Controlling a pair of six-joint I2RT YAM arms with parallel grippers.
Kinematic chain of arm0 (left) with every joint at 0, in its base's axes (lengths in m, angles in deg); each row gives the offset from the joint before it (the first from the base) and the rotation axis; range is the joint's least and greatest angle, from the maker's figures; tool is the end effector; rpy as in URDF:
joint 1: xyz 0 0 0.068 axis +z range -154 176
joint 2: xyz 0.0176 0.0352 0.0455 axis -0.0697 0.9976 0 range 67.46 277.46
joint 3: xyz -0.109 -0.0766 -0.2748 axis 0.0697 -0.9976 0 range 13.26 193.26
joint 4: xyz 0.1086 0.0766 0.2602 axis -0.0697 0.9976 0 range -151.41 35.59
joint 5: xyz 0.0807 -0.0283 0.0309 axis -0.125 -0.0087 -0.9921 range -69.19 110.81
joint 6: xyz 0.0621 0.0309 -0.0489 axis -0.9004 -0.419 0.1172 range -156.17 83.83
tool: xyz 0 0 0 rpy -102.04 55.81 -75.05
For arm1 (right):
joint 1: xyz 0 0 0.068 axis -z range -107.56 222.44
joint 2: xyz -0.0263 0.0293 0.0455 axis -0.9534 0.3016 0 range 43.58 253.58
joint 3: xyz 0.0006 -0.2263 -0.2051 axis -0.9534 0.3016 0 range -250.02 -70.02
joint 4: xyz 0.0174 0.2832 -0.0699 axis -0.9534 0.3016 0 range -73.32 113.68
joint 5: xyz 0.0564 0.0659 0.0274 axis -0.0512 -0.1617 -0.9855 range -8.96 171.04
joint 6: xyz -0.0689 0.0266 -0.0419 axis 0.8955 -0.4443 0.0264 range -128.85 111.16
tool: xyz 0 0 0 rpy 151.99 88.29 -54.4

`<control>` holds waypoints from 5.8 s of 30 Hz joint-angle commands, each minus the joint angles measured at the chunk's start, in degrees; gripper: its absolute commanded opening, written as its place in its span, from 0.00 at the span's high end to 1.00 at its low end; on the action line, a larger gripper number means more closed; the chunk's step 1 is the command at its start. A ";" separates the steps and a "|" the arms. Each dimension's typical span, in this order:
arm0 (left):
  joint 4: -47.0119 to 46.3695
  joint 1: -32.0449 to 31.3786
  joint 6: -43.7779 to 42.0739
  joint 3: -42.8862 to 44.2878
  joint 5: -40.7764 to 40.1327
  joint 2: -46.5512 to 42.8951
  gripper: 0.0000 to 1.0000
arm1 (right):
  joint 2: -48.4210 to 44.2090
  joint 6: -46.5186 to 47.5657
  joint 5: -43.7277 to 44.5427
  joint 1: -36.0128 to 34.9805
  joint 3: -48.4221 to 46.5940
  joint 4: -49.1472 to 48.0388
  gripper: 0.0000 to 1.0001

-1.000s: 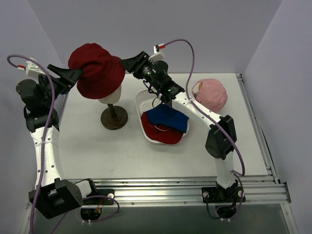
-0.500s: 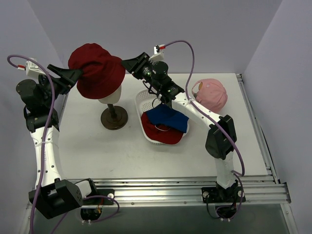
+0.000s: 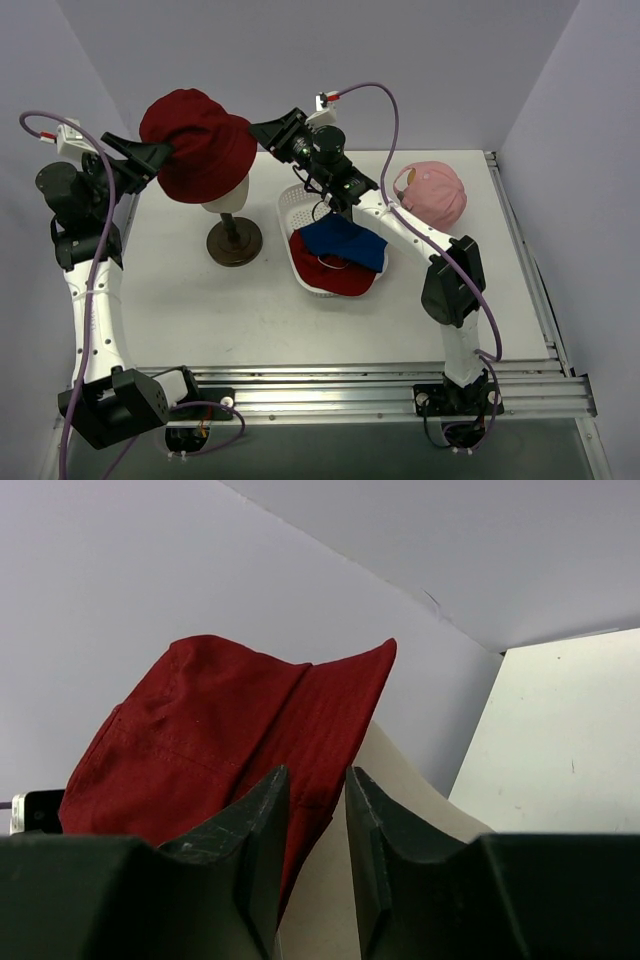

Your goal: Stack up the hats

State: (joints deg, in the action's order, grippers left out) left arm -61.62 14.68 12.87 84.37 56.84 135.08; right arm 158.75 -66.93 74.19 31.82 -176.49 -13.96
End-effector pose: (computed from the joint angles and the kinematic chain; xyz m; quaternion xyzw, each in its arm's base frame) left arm 0.3117 0.0591 0.4741 -0.1749 0.6658 -0.3858 0.6142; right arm 0.4249 0.3762 0.4554 0.0359 0.5597 0.6495 0.5135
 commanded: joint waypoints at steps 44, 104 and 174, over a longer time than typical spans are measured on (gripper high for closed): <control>9.44 3.72 -5.27 2.54 0.61 -5.47 0.04 | -1.62 3.85 4.04 0.98 9.09 -1.01 1.00; -21.25 1.45 7.84 -20.31 0.18 0.59 0.98 | 3.74 8.86 1.67 -0.25 7.25 1.28 1.00; 24.04 -38.18 -21.80 -12.66 -28.65 -26.48 0.06 | -35.98 28.82 21.08 -6.40 35.11 23.06 0.59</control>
State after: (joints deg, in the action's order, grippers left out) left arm -36.50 -21.23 -8.38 72.98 31.57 109.68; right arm 125.72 -40.75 89.84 27.04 -139.91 4.73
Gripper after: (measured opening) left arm 0.939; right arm 0.410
